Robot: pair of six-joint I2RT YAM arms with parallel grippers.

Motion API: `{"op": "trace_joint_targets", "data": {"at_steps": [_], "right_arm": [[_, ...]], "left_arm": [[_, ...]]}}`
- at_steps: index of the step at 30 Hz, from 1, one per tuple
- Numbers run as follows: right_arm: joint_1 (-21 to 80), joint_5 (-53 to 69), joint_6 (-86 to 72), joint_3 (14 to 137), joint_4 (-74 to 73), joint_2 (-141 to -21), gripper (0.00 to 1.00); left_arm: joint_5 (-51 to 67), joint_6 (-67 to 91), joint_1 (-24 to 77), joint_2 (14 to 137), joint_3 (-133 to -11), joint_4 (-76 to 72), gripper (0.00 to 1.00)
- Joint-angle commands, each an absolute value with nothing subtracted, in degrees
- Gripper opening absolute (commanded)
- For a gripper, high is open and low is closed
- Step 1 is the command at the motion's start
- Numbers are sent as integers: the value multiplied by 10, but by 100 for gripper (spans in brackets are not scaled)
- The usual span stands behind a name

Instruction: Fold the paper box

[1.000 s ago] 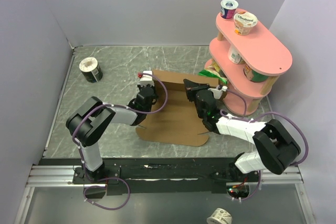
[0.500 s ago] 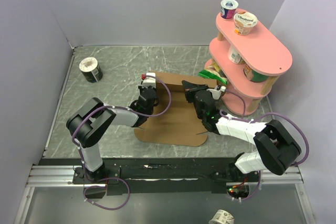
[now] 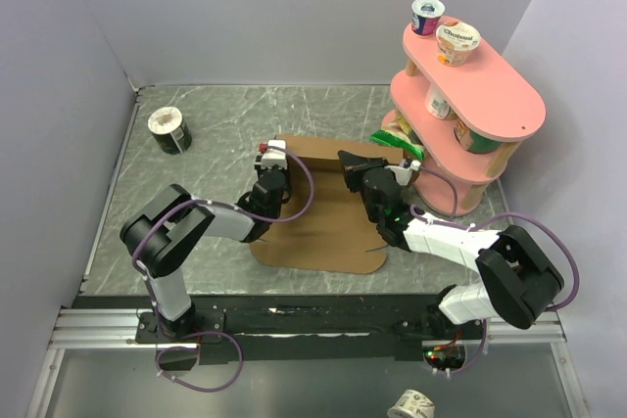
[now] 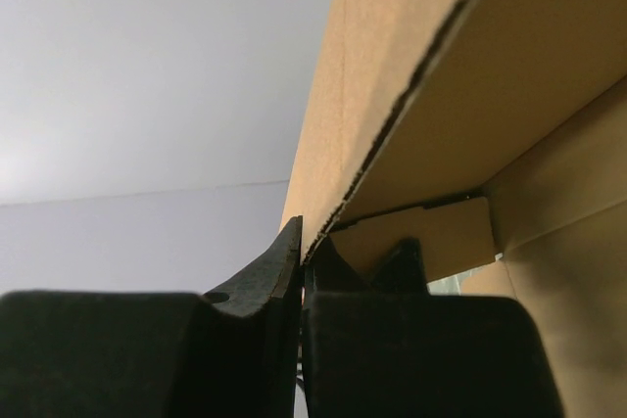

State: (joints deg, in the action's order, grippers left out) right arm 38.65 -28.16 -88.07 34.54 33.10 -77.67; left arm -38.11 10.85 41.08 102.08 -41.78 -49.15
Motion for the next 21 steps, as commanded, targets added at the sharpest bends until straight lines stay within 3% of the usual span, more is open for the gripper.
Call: {"op": "trace_joint_targets", "data": {"at_steps": [1, 6, 11, 21], "right_arm": [[390, -292, -864, 349, 294, -769, 0], [389, -285, -867, 346, 305, -773, 0], [390, -281, -867, 345, 322, -780, 0], [390, -269, -860, 345, 344, -795, 0]], "left_arm": [[-336, 126, 384, 1000, -377, -518, 50], [-295, 145, 369, 997, -360, -554, 52], [-183, 176, 336, 990, -314, -642, 69], [-25, 198, 306, 1023, -310, -747, 81]]}}
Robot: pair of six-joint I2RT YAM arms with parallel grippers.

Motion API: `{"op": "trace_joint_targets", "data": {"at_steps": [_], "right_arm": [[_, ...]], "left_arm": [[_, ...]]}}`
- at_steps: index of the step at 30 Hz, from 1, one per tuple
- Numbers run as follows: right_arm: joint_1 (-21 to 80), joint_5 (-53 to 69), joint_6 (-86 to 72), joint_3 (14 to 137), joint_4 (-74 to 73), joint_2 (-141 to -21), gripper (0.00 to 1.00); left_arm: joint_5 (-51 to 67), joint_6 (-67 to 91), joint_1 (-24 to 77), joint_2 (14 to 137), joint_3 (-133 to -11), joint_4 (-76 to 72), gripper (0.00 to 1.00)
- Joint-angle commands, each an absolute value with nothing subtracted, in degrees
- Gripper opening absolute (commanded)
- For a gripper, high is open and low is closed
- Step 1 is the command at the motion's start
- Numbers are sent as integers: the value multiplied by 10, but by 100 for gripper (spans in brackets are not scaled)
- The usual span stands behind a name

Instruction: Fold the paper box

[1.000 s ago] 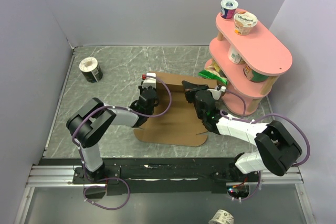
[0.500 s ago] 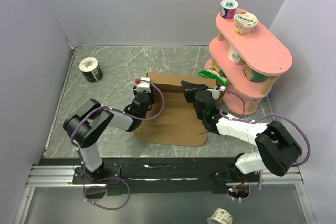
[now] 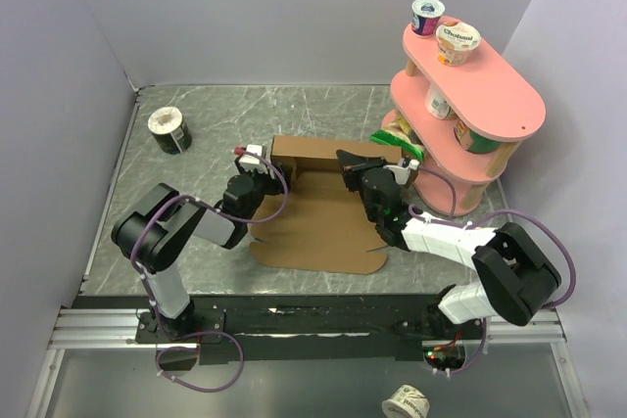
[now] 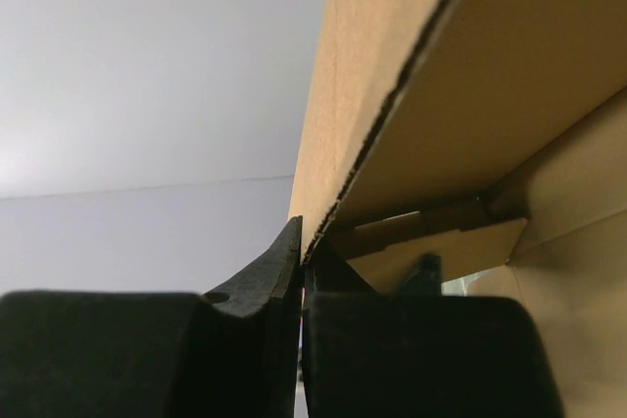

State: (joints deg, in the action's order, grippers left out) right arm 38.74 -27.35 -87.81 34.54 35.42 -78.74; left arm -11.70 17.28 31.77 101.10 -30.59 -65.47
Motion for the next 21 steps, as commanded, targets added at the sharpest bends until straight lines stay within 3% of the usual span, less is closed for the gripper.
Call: {"op": "trace_joint_targets", "data": {"at_steps": [1, 7, 17, 20, 21], "right_arm": [[390, -269, -858, 345, 345, -794, 0], [391, -272, -847, 345, 346, -788, 0], [390, -261, -849, 344, 368, -802, 0], [391, -254, -847, 345, 367, -801, 0], [391, -253, -846, 345, 364, -798, 0]], "left_arm": [[-13, 198, 305, 1024, -309, -753, 82], [54, 236, 276, 1042, -334, -745, 85], [87, 275, 271, 1071, -412, -677, 78], [80, 281, 271, 1071, -424, -664, 63], [81, 283, 271, 1071, -423, -662, 52]]}}
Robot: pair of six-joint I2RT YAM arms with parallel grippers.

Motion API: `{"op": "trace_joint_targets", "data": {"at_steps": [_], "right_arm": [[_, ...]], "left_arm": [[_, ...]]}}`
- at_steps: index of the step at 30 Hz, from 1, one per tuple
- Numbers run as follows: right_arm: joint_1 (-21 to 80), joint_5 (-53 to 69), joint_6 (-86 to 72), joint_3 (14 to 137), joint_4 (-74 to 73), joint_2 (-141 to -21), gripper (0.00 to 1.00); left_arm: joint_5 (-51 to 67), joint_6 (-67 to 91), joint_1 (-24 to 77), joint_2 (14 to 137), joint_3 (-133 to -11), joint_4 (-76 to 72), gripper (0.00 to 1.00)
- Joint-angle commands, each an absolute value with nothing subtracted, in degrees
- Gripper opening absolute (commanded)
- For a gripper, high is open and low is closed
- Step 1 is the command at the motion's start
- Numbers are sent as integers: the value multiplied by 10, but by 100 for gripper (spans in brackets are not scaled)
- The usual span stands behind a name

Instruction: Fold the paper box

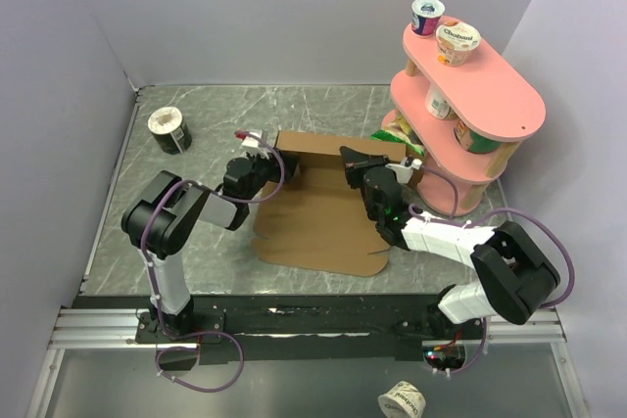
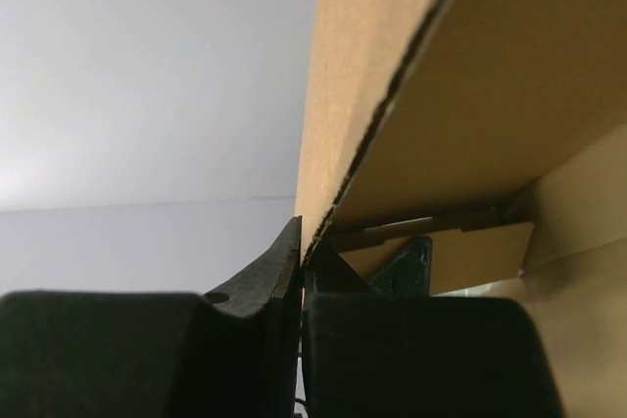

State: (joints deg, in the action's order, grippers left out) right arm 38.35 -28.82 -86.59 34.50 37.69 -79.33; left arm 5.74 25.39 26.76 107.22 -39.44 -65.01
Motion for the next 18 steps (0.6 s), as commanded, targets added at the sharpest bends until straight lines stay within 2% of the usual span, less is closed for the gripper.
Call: {"op": "trace_joint_targets", "data": {"at_steps": [1, 3, 5, 10, 15, 18], "right_arm": [[392, -247, -848, 345, 356, -796, 0], [393, -237, -852, 345, 345, -791, 0], [397, -223, -863, 343, 330, -786, 0], [425, -215, -874, 321, 298, -747, 0], [451, -217, -884, 297, 244, -694, 0], [467, -222, -891, 288, 195, -672, 0]], "left_arm": [[81, 282, 271, 1070, -419, -669, 48], [91, 287, 271, 1064, -405, -685, 38], [103, 290, 272, 1053, -396, -695, 33], [104, 291, 275, 1014, -342, -696, 27], [55, 262, 286, 932, -277, -614, 21], [-16, 248, 306, 877, -253, -530, 17]]}}
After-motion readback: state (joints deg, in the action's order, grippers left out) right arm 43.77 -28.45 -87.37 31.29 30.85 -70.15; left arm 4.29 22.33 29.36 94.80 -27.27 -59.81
